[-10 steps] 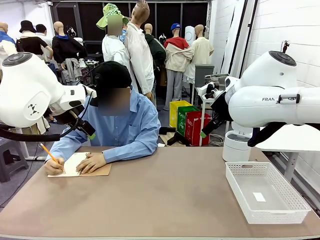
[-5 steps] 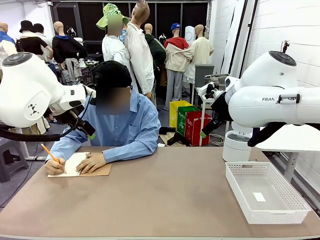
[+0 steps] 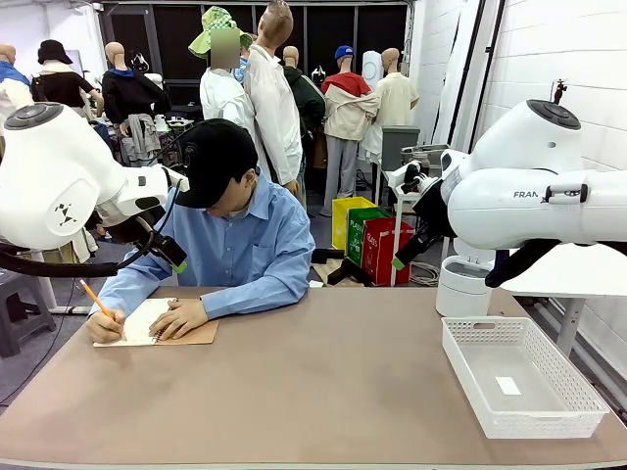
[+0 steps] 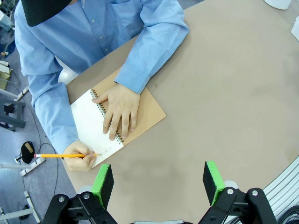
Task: Sort the paper based on its condition.
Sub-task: If a person hands you a paper, place it in the Organizing basket , and if it's crumpled, put it in the Trash can.
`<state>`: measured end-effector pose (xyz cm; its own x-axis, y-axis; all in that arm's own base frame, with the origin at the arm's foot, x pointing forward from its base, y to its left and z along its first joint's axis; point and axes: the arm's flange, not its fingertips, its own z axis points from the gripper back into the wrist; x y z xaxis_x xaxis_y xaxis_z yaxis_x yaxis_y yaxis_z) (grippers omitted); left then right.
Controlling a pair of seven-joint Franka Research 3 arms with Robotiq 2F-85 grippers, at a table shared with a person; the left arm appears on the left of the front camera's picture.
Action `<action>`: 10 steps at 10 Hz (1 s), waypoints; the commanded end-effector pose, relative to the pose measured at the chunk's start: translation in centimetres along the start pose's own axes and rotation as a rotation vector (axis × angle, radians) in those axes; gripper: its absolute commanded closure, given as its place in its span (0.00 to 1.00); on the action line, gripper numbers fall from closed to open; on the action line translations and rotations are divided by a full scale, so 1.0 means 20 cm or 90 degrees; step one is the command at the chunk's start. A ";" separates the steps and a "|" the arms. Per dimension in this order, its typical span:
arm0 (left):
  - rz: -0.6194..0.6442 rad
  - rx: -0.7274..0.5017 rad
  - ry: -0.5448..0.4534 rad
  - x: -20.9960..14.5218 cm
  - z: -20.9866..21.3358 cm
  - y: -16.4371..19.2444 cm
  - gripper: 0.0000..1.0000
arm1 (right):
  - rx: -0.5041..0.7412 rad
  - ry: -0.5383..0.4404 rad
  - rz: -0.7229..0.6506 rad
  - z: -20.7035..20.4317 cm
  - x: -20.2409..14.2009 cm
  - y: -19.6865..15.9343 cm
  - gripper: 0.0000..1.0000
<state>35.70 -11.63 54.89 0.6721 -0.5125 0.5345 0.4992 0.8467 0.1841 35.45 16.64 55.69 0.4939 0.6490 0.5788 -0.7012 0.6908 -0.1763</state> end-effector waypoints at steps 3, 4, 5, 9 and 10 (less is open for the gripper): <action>0.001 -0.002 -0.001 0.00 0.00 0.00 0.00 | 0.000 0.001 0.000 0.00 0.00 0.00 0.00; 0.001 -0.002 -0.001 0.00 0.00 0.00 0.00 | 0.000 0.001 0.000 0.00 0.00 0.00 0.00; 0.001 -0.002 -0.001 0.00 0.00 0.00 0.00 | 0.000 0.001 0.000 0.00 0.00 0.00 0.00; 0.001 -0.002 -0.001 0.00 0.00 0.00 0.00 | 0.000 0.001 0.000 0.00 0.00 0.00 0.00; 0.001 -0.002 -0.001 0.00 0.00 0.00 0.00 | 0.000 0.001 0.000 0.00 0.00 0.00 0.00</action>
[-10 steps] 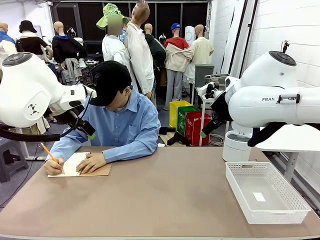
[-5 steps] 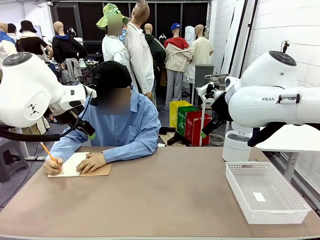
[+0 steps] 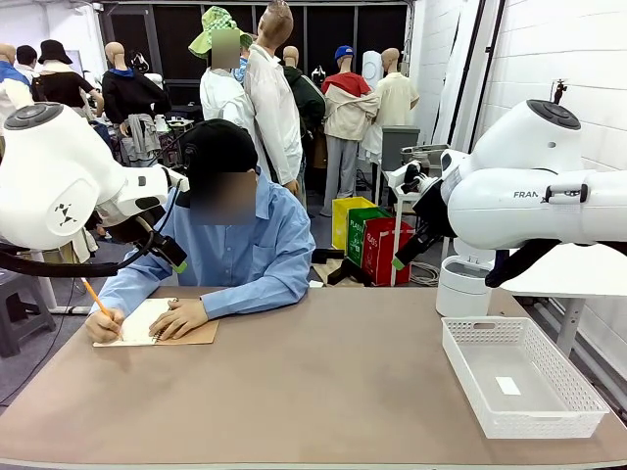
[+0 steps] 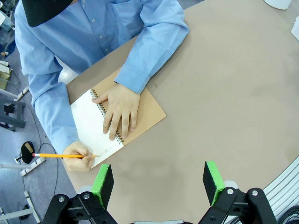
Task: Sort the paper based on its condition.
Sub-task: If a person hands you a paper, place it in the Organizing basket , and if it's crumpled, put it in the Trash can.
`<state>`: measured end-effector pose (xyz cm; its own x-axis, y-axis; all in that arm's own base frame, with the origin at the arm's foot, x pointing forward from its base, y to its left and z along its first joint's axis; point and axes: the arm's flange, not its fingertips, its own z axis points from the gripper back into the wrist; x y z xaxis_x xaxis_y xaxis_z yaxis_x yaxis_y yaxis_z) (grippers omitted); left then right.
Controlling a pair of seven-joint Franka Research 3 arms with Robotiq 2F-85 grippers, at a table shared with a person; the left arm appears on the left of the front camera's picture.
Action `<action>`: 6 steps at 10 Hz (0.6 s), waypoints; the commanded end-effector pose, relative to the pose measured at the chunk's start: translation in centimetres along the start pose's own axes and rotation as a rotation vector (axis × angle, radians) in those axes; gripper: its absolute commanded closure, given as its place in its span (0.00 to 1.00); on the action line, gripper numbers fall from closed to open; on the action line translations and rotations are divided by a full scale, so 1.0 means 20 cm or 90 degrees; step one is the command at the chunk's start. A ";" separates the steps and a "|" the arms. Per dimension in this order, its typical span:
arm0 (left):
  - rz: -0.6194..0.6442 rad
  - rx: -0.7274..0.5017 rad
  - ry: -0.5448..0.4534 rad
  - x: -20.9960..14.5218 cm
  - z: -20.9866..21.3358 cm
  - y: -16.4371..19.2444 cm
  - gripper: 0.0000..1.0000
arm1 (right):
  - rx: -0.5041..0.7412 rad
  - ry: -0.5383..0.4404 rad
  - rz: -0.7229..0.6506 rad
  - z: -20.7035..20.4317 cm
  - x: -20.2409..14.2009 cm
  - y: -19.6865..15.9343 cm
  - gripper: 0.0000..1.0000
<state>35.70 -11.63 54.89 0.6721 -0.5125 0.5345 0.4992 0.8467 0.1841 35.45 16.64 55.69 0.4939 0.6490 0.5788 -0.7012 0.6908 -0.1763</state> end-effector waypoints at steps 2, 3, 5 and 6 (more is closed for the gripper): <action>0.001 -0.002 -0.001 0.00 0.00 0.00 0.00 | 0.000 0.001 0.000 0.00 0.00 0.00 0.00; 0.001 -0.002 -0.001 0.00 0.00 0.00 0.00 | 0.000 0.001 0.000 0.00 0.00 0.00 0.00; 0.001 -0.002 -0.001 0.00 0.00 0.00 0.00 | 0.000 0.001 0.000 0.00 0.00 0.00 0.00; 0.001 -0.002 -0.001 0.00 0.00 0.00 0.00 | 0.000 0.001 0.000 0.00 0.00 0.00 0.00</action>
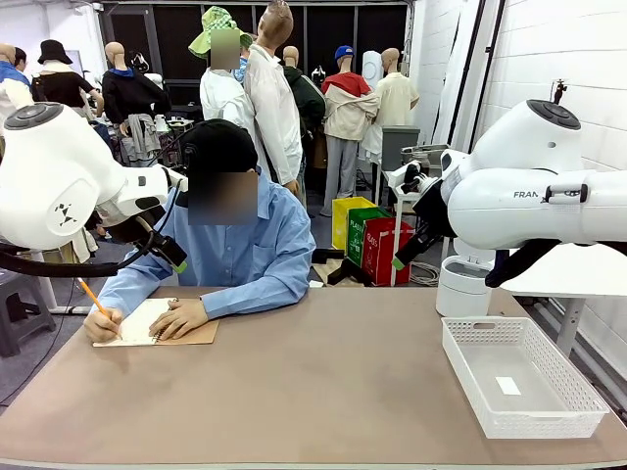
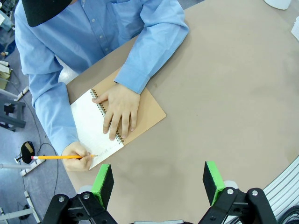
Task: Sort the paper based on its condition.
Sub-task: If a person hands you a paper, place it in the Organizing basket , and if it's crumpled, put it in the Trash can.
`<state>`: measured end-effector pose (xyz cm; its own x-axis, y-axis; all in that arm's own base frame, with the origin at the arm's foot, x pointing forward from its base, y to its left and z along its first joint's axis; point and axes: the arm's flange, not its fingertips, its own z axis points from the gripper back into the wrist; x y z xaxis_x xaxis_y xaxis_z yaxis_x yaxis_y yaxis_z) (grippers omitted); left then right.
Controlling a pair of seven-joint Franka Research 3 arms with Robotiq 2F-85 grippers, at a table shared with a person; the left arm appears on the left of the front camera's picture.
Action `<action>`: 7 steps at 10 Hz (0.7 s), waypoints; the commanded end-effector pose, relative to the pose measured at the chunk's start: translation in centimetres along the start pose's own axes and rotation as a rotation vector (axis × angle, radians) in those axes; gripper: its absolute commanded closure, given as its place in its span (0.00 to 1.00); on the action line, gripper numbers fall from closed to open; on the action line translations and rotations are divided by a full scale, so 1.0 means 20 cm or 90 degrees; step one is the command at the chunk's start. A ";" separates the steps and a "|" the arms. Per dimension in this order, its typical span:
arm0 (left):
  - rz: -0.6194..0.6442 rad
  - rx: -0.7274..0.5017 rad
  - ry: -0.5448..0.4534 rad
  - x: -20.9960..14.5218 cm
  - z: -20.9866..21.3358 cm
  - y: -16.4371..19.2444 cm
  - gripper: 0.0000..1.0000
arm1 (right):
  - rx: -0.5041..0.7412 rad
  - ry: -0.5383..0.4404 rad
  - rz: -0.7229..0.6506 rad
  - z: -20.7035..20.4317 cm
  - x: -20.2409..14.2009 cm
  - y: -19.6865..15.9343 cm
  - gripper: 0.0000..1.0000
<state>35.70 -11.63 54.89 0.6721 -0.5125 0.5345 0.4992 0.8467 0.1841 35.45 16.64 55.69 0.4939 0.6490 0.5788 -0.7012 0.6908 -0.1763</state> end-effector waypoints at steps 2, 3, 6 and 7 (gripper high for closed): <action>0.001 -0.002 -0.001 0.00 0.00 0.00 0.00 | 0.000 0.001 0.000 0.00 0.00 0.00 0.00; 0.001 -0.002 -0.001 0.00 0.00 0.00 0.00 | 0.000 0.001 0.000 0.00 0.00 0.00 0.00; 0.001 -0.002 -0.001 0.00 0.00 0.00 0.00 | 0.000 0.001 0.000 0.00 0.00 0.00 0.00; 0.001 -0.002 -0.001 0.00 0.00 0.00 0.00 | 0.000 0.001 0.000 0.00 0.00 0.00 0.00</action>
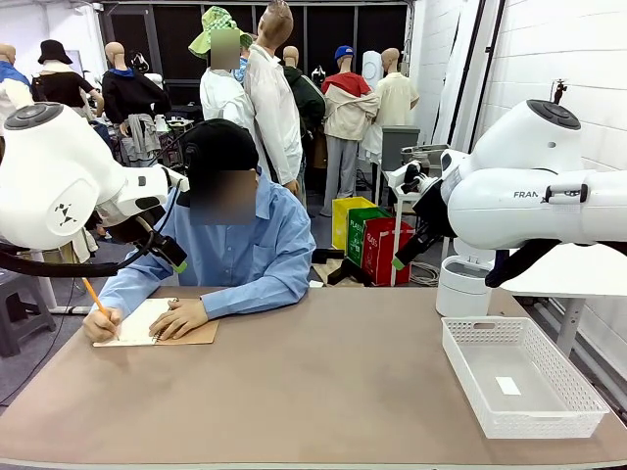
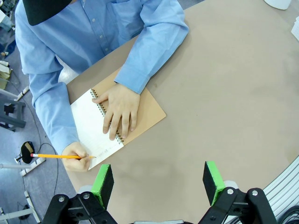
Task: Sort the paper based on its condition.
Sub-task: If a person hands you a paper, place it in the Organizing basket , and if it's crumpled, put it in the Trash can.
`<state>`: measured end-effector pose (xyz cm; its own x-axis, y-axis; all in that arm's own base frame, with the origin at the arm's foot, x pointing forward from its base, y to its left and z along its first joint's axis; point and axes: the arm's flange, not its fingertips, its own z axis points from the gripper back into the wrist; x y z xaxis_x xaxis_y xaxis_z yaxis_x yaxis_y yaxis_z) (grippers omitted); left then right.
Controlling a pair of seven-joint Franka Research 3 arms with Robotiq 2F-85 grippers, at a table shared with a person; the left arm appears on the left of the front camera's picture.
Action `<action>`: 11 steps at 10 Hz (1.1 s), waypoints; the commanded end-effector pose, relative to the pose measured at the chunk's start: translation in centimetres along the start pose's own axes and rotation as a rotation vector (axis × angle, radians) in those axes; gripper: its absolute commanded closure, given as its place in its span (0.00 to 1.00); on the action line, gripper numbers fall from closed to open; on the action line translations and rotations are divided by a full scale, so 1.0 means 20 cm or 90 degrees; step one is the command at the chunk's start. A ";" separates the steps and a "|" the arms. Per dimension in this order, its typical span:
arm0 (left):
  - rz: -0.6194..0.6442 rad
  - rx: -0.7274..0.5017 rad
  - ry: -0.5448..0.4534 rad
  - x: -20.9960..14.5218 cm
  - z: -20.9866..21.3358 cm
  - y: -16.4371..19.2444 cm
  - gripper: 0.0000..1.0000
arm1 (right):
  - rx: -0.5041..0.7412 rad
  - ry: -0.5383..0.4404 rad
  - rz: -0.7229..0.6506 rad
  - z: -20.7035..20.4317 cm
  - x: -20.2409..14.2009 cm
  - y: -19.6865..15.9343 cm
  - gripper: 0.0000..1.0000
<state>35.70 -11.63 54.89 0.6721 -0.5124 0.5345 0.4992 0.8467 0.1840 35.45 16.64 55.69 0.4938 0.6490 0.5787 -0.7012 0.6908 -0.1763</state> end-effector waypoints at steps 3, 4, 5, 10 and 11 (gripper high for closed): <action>0.001 -0.002 -0.001 0.00 0.00 0.00 0.00 | 0.000 0.001 0.000 0.00 0.00 0.00 0.00; 0.001 -0.002 -0.001 0.00 0.00 0.00 0.00 | 0.000 0.001 0.000 0.00 0.00 0.00 0.00; 0.001 -0.002 -0.001 0.00 0.00 0.00 0.00 | 0.000 0.001 0.000 0.00 0.00 0.00 0.00; 0.001 -0.002 -0.001 0.00 0.00 0.00 0.00 | 0.000 0.001 0.000 0.00 0.00 0.00 0.00; 0.001 -0.002 -0.001 0.00 0.00 0.00 0.00 | 0.000 0.001 0.000 0.00 0.00 0.00 0.00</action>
<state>35.70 -11.63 54.89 0.6721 -0.5124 0.5345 0.4992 0.8467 0.1840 35.45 16.64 55.69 0.4938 0.6490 0.5788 -0.7012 0.6908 -0.1763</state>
